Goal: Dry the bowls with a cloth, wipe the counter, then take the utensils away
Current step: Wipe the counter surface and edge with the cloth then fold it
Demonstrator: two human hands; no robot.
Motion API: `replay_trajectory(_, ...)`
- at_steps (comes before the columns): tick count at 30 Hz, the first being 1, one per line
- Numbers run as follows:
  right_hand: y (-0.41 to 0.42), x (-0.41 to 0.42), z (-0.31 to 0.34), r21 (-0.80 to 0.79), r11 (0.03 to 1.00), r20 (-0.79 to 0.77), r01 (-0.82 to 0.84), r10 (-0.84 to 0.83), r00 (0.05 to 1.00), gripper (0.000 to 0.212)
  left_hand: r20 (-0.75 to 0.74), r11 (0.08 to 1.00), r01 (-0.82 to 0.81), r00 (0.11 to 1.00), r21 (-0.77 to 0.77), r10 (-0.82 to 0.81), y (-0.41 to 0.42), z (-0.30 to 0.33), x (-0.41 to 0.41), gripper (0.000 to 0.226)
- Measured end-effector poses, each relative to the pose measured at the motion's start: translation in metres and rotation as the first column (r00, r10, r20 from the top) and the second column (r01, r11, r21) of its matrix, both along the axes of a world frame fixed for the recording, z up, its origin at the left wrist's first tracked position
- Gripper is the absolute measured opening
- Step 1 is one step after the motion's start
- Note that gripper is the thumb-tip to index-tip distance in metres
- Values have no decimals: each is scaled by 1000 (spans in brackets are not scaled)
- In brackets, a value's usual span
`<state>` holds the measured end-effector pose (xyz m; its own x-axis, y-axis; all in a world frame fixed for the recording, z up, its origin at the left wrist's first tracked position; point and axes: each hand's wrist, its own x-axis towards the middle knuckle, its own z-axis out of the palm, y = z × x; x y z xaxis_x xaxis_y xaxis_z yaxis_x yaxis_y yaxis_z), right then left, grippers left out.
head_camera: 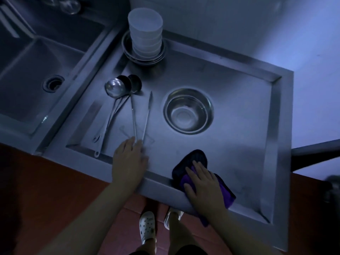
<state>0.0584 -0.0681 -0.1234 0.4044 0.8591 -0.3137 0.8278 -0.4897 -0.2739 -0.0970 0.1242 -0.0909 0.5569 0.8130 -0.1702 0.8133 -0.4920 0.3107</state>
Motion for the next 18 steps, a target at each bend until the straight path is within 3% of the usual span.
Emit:
replay_trajectory(7,28,31,-3,-83,983,59,-165,170,984,60,-117,969,-247,962,24,248,51,-22,55,82)
replay_trajectory(12,64,33,-8,-92,928,49,-360,366,929,61,-18,852,-501,861,150,509,78,-25,47,63)
replay_trajectory(15,84,30,-15,-93,898,35,-430,434,900,62,-87,796,-594,792,115,604,99,-24,32,53)
replay_trajectory(18,98,24,-11,-83,893,82,-442,448,890,60,-184,824,-558,803,99,566,115,-25,23,43)
